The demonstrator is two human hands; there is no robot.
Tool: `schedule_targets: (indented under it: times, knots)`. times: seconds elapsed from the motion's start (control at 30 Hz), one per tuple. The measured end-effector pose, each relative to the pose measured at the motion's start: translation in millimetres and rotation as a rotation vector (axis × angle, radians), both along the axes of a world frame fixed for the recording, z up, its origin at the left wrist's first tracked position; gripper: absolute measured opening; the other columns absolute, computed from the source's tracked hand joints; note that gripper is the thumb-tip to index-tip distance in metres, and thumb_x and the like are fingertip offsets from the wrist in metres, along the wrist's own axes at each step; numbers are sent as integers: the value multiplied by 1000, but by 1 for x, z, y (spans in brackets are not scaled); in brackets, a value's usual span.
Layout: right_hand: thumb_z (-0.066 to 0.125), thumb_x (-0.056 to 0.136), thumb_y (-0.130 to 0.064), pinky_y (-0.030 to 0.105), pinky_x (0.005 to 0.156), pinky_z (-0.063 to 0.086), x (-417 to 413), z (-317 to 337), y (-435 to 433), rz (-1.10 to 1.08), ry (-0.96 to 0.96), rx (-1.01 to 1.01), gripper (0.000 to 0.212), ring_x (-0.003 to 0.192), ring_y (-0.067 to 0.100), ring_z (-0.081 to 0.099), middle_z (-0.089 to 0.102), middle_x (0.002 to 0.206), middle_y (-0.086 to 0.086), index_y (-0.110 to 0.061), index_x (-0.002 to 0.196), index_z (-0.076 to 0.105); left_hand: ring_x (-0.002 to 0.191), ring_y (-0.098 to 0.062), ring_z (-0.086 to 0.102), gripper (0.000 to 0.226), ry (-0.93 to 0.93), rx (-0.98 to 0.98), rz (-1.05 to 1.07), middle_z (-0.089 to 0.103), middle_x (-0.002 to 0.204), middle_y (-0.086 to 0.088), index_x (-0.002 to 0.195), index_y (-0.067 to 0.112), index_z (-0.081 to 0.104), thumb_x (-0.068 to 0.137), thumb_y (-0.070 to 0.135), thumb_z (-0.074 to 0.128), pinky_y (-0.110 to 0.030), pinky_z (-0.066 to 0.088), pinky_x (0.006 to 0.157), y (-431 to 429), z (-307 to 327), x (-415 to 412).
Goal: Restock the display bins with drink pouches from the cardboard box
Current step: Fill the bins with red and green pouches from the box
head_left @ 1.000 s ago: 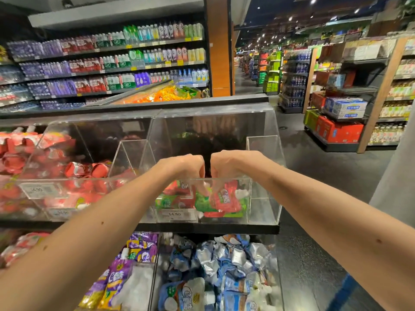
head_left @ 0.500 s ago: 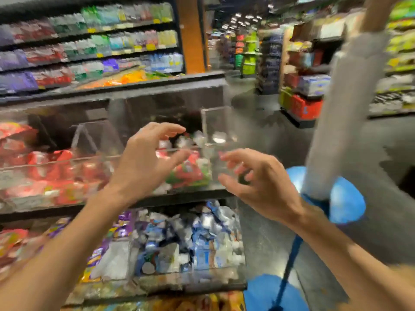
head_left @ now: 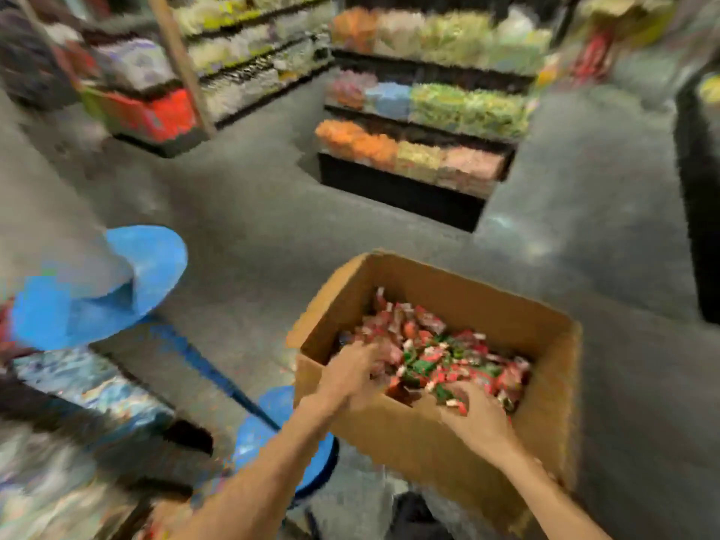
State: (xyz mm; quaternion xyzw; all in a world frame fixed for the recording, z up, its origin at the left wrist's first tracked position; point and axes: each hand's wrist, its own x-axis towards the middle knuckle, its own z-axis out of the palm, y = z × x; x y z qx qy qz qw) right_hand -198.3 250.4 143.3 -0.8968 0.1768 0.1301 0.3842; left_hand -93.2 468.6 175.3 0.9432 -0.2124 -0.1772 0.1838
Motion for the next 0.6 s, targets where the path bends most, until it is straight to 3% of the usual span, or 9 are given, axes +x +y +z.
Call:
schedule_targets:
  times: [0.13, 0.23, 0.3, 0.4, 0.5, 0.6]
  knots:
    - [71, 89, -35, 27, 92, 42, 3, -62, -53, -111, 204, 40, 53, 122, 21, 54, 59, 131, -1, -18, 135, 54, 113, -28, 60, 31, 265, 87, -81, 68, 116, -11, 116, 14, 67, 89, 30, 66, -29, 39, 85, -59, -51, 20]
    - [69, 90, -37, 29, 86, 43, 23, -99, -84, -191, 354, 61, 49, 111, 19, 55, 57, 129, 0, -21, 132, 51, 105, -26, 65, 27, 418, 87, 0, 72, 110, -5, 110, 19, 70, 86, 30, 68, -32, 48, 78, -90, -92, 42]
    - [70, 90, -36, 29, 87, 43, 41, -125, -101, -232, 431, 71, 54, 115, 20, 54, 55, 134, 2, -18, 136, 48, 99, -25, 68, 27, 520, 83, 45, 72, 104, -2, 108, 21, 68, 82, 28, 70, -30, 52, 75, -108, -127, 57]
    - [71, 89, -35, 32, 98, 39, 67, -157, -121, -332, 493, 102, 65, 132, 27, 46, 49, 145, 7, -15, 144, 42, 96, -27, 70, 34, 631, 74, 97, 71, 108, -5, 114, 17, 60, 84, 27, 72, -34, 57, 81, -141, -173, 82]
    - [71, 90, -31, 35, 108, 33, 89, -186, -142, -373, 514, 35, 74, 141, 28, 35, 36, 155, 8, -16, 151, 32, 116, -27, 60, 65, 608, 100, 141, 56, 132, -7, 143, 20, 40, 88, 36, 71, -32, 49, 93, -178, -213, 100]
    - [68, 92, -29, 35, 114, 27, 105, -215, -159, -246, 486, -173, 73, 147, 28, 23, 23, 161, 8, -19, 153, 29, 136, -34, 36, 81, 522, 167, 129, 37, 147, -16, 153, 22, 23, 90, 42, 69, -40, 34, 111, -208, -255, 108]
